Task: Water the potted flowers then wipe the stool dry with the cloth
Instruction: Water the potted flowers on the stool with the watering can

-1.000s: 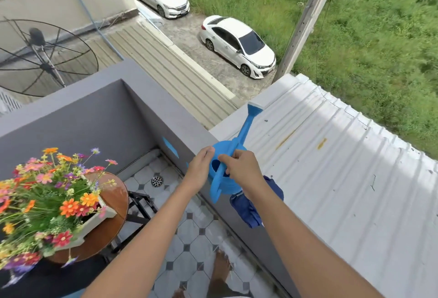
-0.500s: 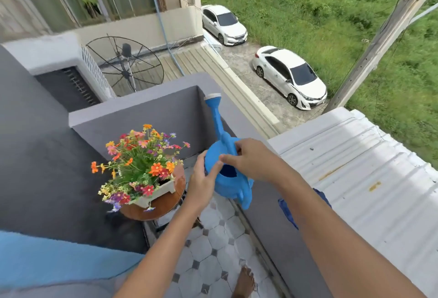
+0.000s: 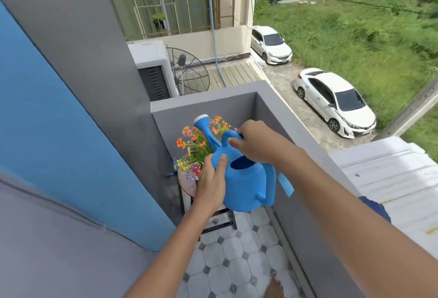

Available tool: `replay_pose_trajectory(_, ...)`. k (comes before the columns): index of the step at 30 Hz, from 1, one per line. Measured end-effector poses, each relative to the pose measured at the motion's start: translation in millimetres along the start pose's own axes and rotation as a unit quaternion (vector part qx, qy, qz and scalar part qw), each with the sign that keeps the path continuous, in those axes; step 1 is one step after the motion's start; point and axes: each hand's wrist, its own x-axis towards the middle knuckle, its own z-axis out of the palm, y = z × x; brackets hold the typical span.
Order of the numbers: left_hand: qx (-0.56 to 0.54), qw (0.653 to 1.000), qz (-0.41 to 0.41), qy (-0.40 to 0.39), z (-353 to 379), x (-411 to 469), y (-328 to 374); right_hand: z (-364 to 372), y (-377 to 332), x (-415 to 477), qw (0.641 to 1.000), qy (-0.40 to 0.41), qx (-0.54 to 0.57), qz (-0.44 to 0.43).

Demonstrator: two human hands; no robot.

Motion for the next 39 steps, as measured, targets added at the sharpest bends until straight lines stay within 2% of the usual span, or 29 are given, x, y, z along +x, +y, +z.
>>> replay_pose_trajectory(10, 0.011, 0.998, -0.062, -0.007, -22, -3, -5, 2, -39, 6, 0.999, -0.028, -0.030, 0.035)
replay_pose_trajectory(13, -0.010, 0.998, -0.065, -0.009, -24, -1, -4, 1, -45, 11, 0.996, -0.051, -0.056, 0.037)
replay_pose_trajectory(18, -0.015, 0.997, -0.071, -0.007, -27, 2, 2, 4, -46, 22, 0.997, -0.034, -0.058, 0.033)
replay_pose_trajectory(22, -0.015, 0.997, -0.070, -0.006, -30, 6, 4, 2, -53, 23, 0.991, -0.063, -0.105, 0.051)
replay_pose_trajectory(39, 0.007, 0.997, -0.081, -0.015, -27, 22, 9, -7, -53, 44, 0.991, -0.056, -0.101, 0.064)
